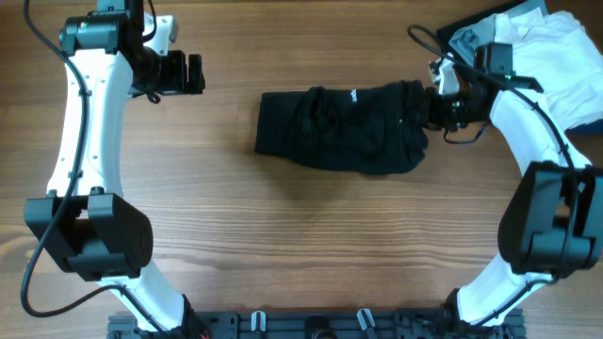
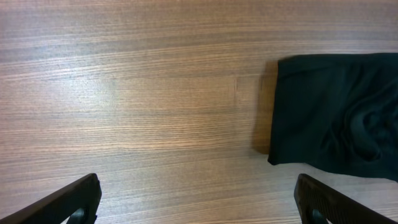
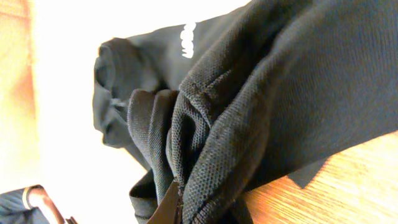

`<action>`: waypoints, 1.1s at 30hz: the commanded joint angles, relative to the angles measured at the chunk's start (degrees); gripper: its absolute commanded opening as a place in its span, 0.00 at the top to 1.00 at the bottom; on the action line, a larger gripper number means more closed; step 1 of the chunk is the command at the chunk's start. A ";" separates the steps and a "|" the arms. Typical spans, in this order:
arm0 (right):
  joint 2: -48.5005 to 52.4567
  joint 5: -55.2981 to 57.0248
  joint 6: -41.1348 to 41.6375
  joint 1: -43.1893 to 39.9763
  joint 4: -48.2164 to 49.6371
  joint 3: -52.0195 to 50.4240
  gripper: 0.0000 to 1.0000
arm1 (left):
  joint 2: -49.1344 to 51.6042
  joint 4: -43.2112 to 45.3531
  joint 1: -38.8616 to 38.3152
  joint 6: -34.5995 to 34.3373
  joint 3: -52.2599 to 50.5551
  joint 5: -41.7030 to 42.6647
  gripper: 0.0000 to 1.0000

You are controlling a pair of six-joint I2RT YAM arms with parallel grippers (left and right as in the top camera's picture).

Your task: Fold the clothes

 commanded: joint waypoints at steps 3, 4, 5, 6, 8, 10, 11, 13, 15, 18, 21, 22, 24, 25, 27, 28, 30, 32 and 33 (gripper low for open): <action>-3.98 1.88 2.89 11.45 2.56 4.22 0.96 | -0.07 3.02 -0.04 -0.11 0.44 -0.35 0.00; -3.93 3.61 4.52 13.99 3.91 4.22 0.96 | -0.07 3.41 -0.04 -0.11 0.44 -0.35 0.00; -3.91 6.16 6.78 17.79 5.97 4.22 0.96 | -0.07 3.85 -0.04 -0.11 0.44 -0.35 0.00; -3.80 8.81 8.70 20.70 7.82 4.22 0.96 | -0.04 4.17 -0.04 -0.11 0.42 -0.35 0.00; -3.30 13.79 12.39 25.75 11.78 4.22 0.96 | -0.04 4.24 -0.04 -0.11 0.42 -0.35 0.00; -2.25 17.09 14.95 29.40 15.30 4.22 0.96 | -0.04 4.17 -0.04 -0.11 0.42 -0.35 0.00; -1.33 18.43 16.28 31.28 17.46 4.22 0.96 | -0.04 4.17 -0.07 -0.11 0.42 -0.35 0.00; 0.59 19.19 18.71 34.21 21.62 4.22 0.88 | -0.04 4.20 -0.07 -0.11 0.31 -0.33 0.00; 2.95 19.19 21.16 36.41 25.86 4.24 0.42 | -0.04 4.17 -0.07 -0.11 0.13 -0.35 0.00; 4.13 19.63 21.90 37.53 26.97 4.22 0.00 | -0.04 4.17 -0.04 -0.11 0.09 -0.35 0.00; 4.00 19.54 21.94 37.18 26.60 5.07 0.00 | -0.04 4.22 -0.04 -0.11 0.09 -0.33 0.00; 3.89 19.15 21.92 36.79 25.81 5.92 0.00 | -0.04 4.24 -0.04 -0.11 0.09 -0.35 0.00; 3.78 19.19 21.64 36.09 23.04 8.31 0.00 | -0.04 4.24 -0.04 -0.11 0.09 -0.35 0.00; 3.67 19.19 20.35 35.32 20.48 10.16 0.00 | -0.04 4.24 -0.04 -0.11 0.09 -0.33 0.00; 3.67 19.65 17.51 34.34 16.90 12.48 0.00 | -0.04 4.26 -0.07 -0.11 0.09 -0.33 0.00; 3.67 21.18 15.74 33.90 14.99 13.66 0.00 | -0.04 4.35 -0.04 -0.11 0.09 -0.33 0.00; 3.69 25.31 13.07 33.66 14.69 14.27 0.00 | -0.04 4.50 -0.04 -0.11 0.09 -0.33 0.00; 4.46 29.09 12.57 33.66 15.41 14.27 0.01 | -0.04 4.63 -0.04 -0.09 0.09 -0.33 0.00; 5.31 29.20 12.61 33.66 15.82 14.27 0.00 | -0.04 4.63 -0.04 -0.09 0.09 -0.33 0.00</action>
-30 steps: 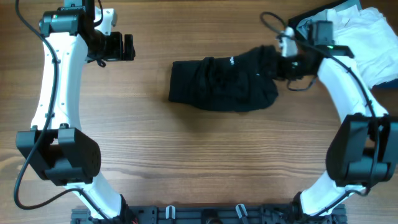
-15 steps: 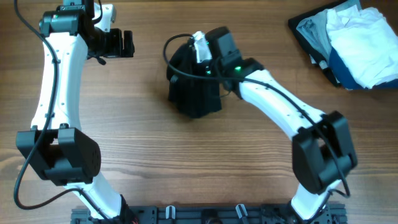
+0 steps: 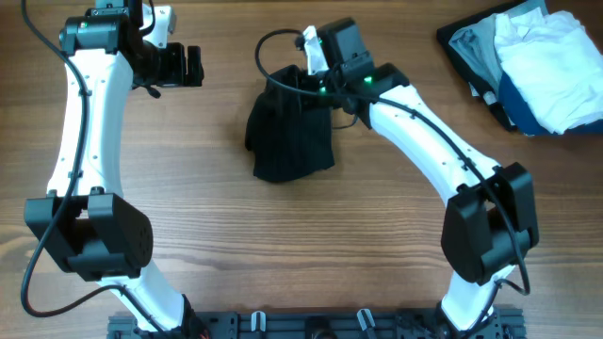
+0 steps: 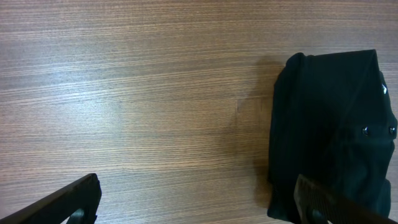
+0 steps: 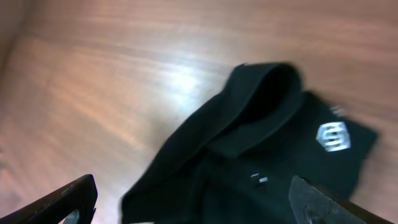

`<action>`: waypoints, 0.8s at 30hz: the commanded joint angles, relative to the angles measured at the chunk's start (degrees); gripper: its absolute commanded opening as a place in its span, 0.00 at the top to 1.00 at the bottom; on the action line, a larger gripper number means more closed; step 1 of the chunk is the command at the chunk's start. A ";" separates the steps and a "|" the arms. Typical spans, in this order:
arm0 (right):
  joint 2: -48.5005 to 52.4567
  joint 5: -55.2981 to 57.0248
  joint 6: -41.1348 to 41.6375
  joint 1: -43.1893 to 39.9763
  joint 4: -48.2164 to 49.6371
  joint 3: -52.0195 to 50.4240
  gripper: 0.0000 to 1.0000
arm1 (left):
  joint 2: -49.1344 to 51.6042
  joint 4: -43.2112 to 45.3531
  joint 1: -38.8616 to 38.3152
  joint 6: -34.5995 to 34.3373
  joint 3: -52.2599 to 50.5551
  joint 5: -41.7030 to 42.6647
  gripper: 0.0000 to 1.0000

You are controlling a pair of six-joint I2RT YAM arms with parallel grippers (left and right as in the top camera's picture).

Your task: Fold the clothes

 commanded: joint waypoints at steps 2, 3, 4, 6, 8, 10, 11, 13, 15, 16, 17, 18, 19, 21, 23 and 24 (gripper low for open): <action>4.24 5.20 -1.92 0.15 1.75 1.09 0.00 | -0.04 0.35 -0.04 -0.09 0.09 -0.09 0.00; 5.40 5.05 -0.52 0.15 2.32 1.09 0.00 | -0.04 0.39 0.02 -0.07 0.09 -0.09 0.00; 7.17 3.56 0.48 0.15 4.09 1.09 0.00 | -0.04 0.70 0.31 -0.09 0.09 -0.11 0.00; 9.01 2.19 2.23 0.50 7.61 1.09 0.00 | -0.04 1.01 1.25 -0.13 0.09 -0.09 0.00; 10.69 2.16 4.42 0.81 10.29 1.09 0.01 | -0.04 0.96 2.25 -0.15 0.09 -0.07 0.00; 12.41 1.42 6.64 1.05 12.85 1.09 0.00 | -0.04 0.94 3.58 -0.15 0.09 -0.07 0.00; 13.31 0.22 7.28 1.14 14.82 1.09 0.01 | -0.04 0.96 4.09 -0.15 0.09 -0.07 0.00; 14.36 -4.00 9.70 1.14 21.07 1.09 0.02 | -0.04 1.01 5.18 -0.13 0.09 -0.07 0.00; 14.49 -6.82 11.30 1.16 26.97 1.11 0.03 | -0.04 1.09 6.01 -0.13 0.09 -0.09 0.00; 14.49 -7.98 12.46 1.25 30.01 1.11 0.03 | -0.04 1.18 6.29 -0.13 0.09 -0.09 0.00; 14.51 -8.11 13.77 1.44 31.89 1.11 0.03 | -0.04 1.33 6.69 -0.09 0.09 -0.13 0.00; 14.53 -8.20 13.94 1.81 33.99 1.11 0.03 | -0.04 1.68 7.61 -0.11 0.09 -1.31 0.00; 14.58 -9.27 13.86 2.19 35.43 1.11 0.03 | -0.04 2.10 8.81 -0.11 0.09 -2.34 0.00; 14.78 -11.41 13.88 2.82 37.18 1.11 0.02 | -0.04 2.73 10.97 -0.15 0.09 -2.27 0.00; 14.78 -13.09 13.68 3.04 37.03 1.11 0.02 | -0.04 3.04 13.25 -0.15 0.09 -0.83 0.00; 14.78 -13.51 12.87 3.02 35.76 1.11 0.02 | -0.04 3.02 14.56 -0.17 0.09 0.81 0.00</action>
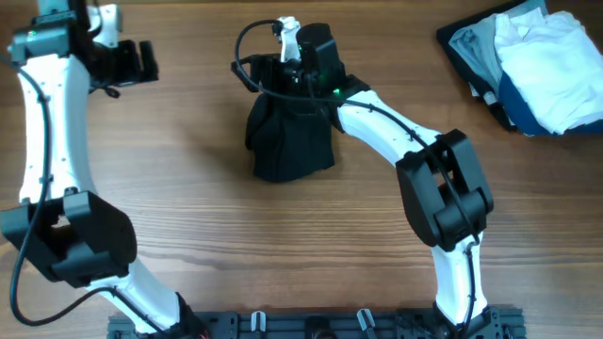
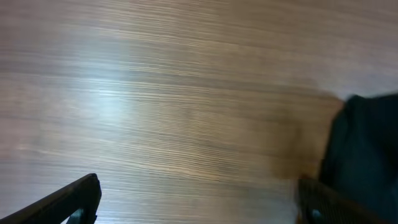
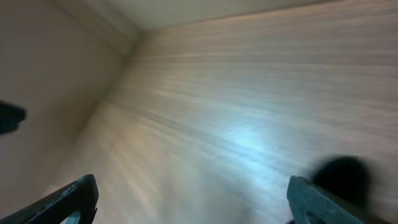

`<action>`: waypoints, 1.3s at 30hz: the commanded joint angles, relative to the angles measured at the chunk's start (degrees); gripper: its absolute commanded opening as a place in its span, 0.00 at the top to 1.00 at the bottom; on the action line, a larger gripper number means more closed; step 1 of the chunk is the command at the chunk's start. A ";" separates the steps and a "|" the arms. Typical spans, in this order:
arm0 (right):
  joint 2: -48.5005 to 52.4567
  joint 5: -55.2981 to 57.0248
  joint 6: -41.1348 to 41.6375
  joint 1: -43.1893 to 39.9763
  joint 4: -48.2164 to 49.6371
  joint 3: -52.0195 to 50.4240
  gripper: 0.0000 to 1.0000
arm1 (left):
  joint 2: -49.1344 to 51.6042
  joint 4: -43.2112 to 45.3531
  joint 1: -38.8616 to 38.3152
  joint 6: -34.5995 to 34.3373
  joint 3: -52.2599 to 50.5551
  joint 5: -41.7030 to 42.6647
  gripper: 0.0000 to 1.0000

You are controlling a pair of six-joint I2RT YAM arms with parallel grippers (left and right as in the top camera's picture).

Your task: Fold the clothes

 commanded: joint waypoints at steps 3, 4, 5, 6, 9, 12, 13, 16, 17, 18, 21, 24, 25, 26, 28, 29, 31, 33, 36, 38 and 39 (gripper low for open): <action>0.50 -4.11 -2.34 -0.83 -5.57 2.03 0.02 | -0.04 -0.09 6.43 -0.17 0.09 5.95 0.00; 0.48 -4.11 -3.85 -1.46 -8.39 3.28 0.01 | -0.04 -0.22 6.93 -0.15 0.09 6.99 0.00; 0.37 -3.89 -5.66 -1.92 -10.93 4.31 0.01 | -0.04 -0.35 6.99 -0.13 0.09 7.80 0.00; -0.02 -3.23 -7.26 -2.54 -13.79 5.40 0.01 | -0.04 -0.50 6.97 -0.11 0.09 8.07 0.00; -2.12 0.13 -12.50 -4.48 -23.54 9.25 0.01 | -0.04 -0.66 6.03 -0.11 0.09 8.07 0.00; -2.62 1.55 -15.08 -4.70 -30.51 12.04 0.01 | -0.04 -0.72 4.81 -0.11 0.09 8.07 0.00; -2.54 1.64 -15.06 -4.22 -31.78 12.02 0.00 | -0.04 -0.76 4.42 -0.11 0.09 8.07 0.00; -2.40 10.49 -13.55 -2.89 -37.24 11.93 0.00 | -0.04 -2.60 3.21 1.60 0.09 9.22 0.00; -2.69 13.27 -11.98 -3.19 -38.14 11.93 0.01 | -0.04 -3.78 2.64 3.74 0.02 11.37 0.00; -2.82 13.55 -12.00 -3.93 -38.40 11.96 0.00 | -0.02 -5.11 1.68 6.29 -0.33 14.45 0.00; -4.31 12.48 -9.94 -7.96 -40.30 12.00 0.00 | 0.17 -7.04 -1.38 11.47 -1.99 20.87 0.00; -6.49 9.60 -9.51 -14.29 -42.86 12.00 0.00 | 0.98 -7.39 -6.58 17.33 -5.35 23.32 0.00; -7.21 7.74 -9.68 -16.63 -43.74 12.00 0.00 | 1.60 -7.39 -8.28 19.10 -6.27 23.32 0.00; -7.78 5.84 -9.88 -18.86 -44.89 12.00 0.00 | 2.51 -7.41 -10.38 20.76 -7.06 23.32 0.00; -7.98 1.36 -12.00 -22.27 -47.10 12.00 0.00 | 4.63 -6.95 -13.62 22.40 -7.41 23.32 0.00; -7.98 0.13 -13.05 -23.32 -48.22 11.98 0.00 | 6.08 -5.77 -15.30 22.43 -7.41 23.32 0.00; -7.98 0.39 -15.54 -24.09 -50.27 11.98 0.01 | 7.87 -3.85 -17.07 22.21 -7.41 23.30 0.00; -7.98 1.20 -17.49 -24.24 -52.35 11.98 0.01 | 10.32 -1.68 -18.73 22.18 -7.41 23.28 0.00; -7.98 2.82 -18.43 -24.24 -53.64 11.98 0.01 | 13.14 1.22 -20.22 22.18 -7.41 23.30 0.05; -7.98 2.82 -18.60 -24.24 -53.53 11.98 0.02 | 14.40 3.76 -21.31 22.16 -7.41 23.30 0.13; -7.98 2.82 -18.62 -24.24 -53.53 11.98 0.02 | 14.82 4.92 -21.79 21.68 -7.41 23.23 0.16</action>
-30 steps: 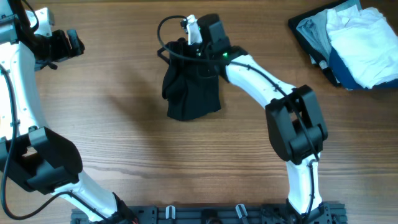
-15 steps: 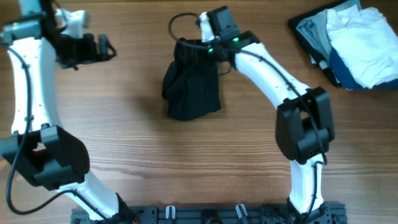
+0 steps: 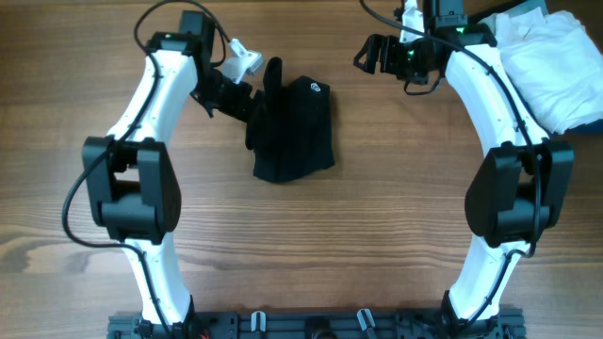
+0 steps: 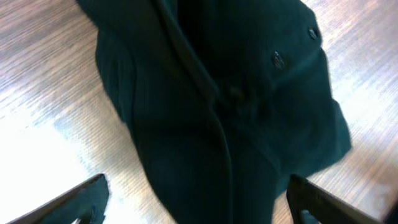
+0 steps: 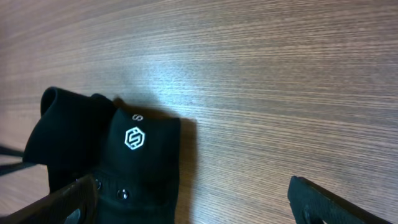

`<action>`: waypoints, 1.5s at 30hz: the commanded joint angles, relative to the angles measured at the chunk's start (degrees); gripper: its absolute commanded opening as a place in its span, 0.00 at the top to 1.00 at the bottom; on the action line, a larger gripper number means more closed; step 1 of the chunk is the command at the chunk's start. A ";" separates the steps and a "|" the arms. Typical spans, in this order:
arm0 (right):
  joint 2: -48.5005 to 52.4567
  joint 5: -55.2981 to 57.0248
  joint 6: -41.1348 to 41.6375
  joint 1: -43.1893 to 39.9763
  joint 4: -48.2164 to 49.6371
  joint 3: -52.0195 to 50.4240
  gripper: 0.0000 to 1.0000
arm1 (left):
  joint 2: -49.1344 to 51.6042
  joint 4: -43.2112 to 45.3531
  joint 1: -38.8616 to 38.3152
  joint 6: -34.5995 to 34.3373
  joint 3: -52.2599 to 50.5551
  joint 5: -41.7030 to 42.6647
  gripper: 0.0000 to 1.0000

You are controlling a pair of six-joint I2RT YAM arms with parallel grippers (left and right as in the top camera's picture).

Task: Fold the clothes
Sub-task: 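Lift the folded black shirt with the right gripper and carry it right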

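Note:
A black polo shirt (image 3: 294, 132) lies folded into a compact bundle on the wooden table, its white logo (image 3: 314, 89) facing up at the far right corner. My left gripper (image 3: 256, 96) is at the bundle's far left edge. In the left wrist view the dark cloth (image 4: 217, 106) fills the frame, and the left gripper (image 4: 199, 210) stands open just over it. My right gripper (image 3: 375, 55) is open and empty, off to the upper right of the shirt. Its wrist view shows the shirt (image 5: 124, 162) at the lower left.
A pile of white, grey and blue clothes (image 3: 556, 61) sits on a dark tray at the far right corner. Bare wooden table (image 3: 188, 226) surrounds the shirt. A black rail (image 3: 311, 326) runs along the front edge.
My left gripper has come from the far left corner to the shirt's far left edge. My right gripper has gone from the shirt's far edge to the upper right. The bundle has stayed put.
The shirt first lay stretched across the table with my right gripper shut on its right end. Then it was folded over leftward into a compact bundle, the right gripper open above it. The left gripper stayed far left, and now is at the bundle.

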 commanded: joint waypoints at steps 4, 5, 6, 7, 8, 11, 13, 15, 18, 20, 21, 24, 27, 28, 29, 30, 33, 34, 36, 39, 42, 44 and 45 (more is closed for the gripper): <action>-1.40 -0.66 -1.88 -0.11 -0.09 0.85 0.05 | 3.13 5.44 -2.12 -4.48 -0.42 -4.02 0.38; -1.40 -0.66 -1.90 -0.11 -0.04 0.85 0.05 | 3.48 5.75 -2.12 -5.60 -0.42 -5.44 0.43; -1.40 -0.61 -1.97 -0.22 -0.02 0.85 0.05 | 3.65 5.81 -2.12 -6.58 -0.42 -6.51 0.62; -1.40 -0.61 -1.95 -0.22 -0.04 0.85 0.05 | 3.69 5.66 -2.12 -6.60 -0.42 -6.93 0.72; -1.40 -0.61 -1.97 -0.22 -0.04 0.85 0.06 | 3.69 5.53 -2.12 -6.80 -0.42 -7.98 0.84; -1.40 -0.63 -1.95 -0.22 0.20 0.85 0.06 | 3.69 5.75 -1.66 -13.22 -0.42 -16.52 0.96; -1.40 -0.59 -1.97 -0.22 0.24 0.85 0.06 | 3.69 5.79 -0.94 -16.65 -0.42 -20.06 0.96; -1.40 -0.63 -1.95 -0.22 0.13 0.85 0.06 | 3.69 6.32 0.07 -18.71 -0.42 -19.76 0.96; -1.40 -0.66 -1.92 -0.20 -0.50 0.85 0.07 | 3.72 7.85 1.29 -23.69 -0.42 -21.53 0.94; -1.40 -0.63 -1.97 -0.20 -1.62 0.85 0.06 | 3.72 8.22 1.84 -27.76 -0.42 -25.07 0.85; -1.40 -0.61 -1.99 -0.20 -2.40 0.85 0.07 | 3.72 8.17 1.99 -29.14 -0.42 -26.18 0.72; -1.40 -0.90 -4.61 0.59 -4.48 0.85 0.07 | 3.72 7.65 2.08 -29.11 -0.42 -26.18 0.30; -1.40 -0.66 -8.11 3.76 -6.32 0.85 0.16 | 3.69 6.38 2.64 -31.10 -0.42 -26.56 0.00; -1.40 -0.13 -8.50 5.40 -6.45 0.85 0.30 | 3.48 5.70 3.43 -33.53 -0.42 -26.88 0.00; -1.40 -0.17 -9.14 6.93 -6.27 0.85 0.39 | 3.13 5.05 4.66 -35.30 -0.42 -26.82 0.00; -1.40 0.00 -9.42 8.83 -5.64 0.85 0.51 | 2.56 4.55 6.34 -37.00 -0.42 -26.73 0.00; -1.38 2.58 -8.24 13.79 -2.69 0.85 0.89 | 0.17 4.07 11.87 -39.17 -0.42 -25.53 0.00; -1.09 4.50 -7.74 16.00 -1.31 0.81 0.94 | -0.74 4.20 14.69 -39.17 -0.42 -24.74 0.00; 2.05 12.79 -7.67 21.46 -0.15 0.79 0.96 | -0.92 4.26 22.12 -39.15 -0.42 -24.61 0.00; 5.88 16.31 -7.72 22.97 0.76 0.57 0.96 | -0.92 4.22 25.57 -39.15 -0.42 -24.55 0.00; 10.97 16.85 -7.93 22.99 3.78 -0.72 0.96 | -0.92 4.22 26.88 -39.12 -0.42 -23.65 0.00; 14.73 17.73 -7.74 22.80 4.13 -0.72 0.96 | -0.92 4.17 26.82 -39.12 -0.42 -23.56 0.00; 16.61 18.43 -7.04 22.53 3.98 -0.72 0.96 | -0.92 4.02 26.62 -39.12 -0.42 -23.56 0.00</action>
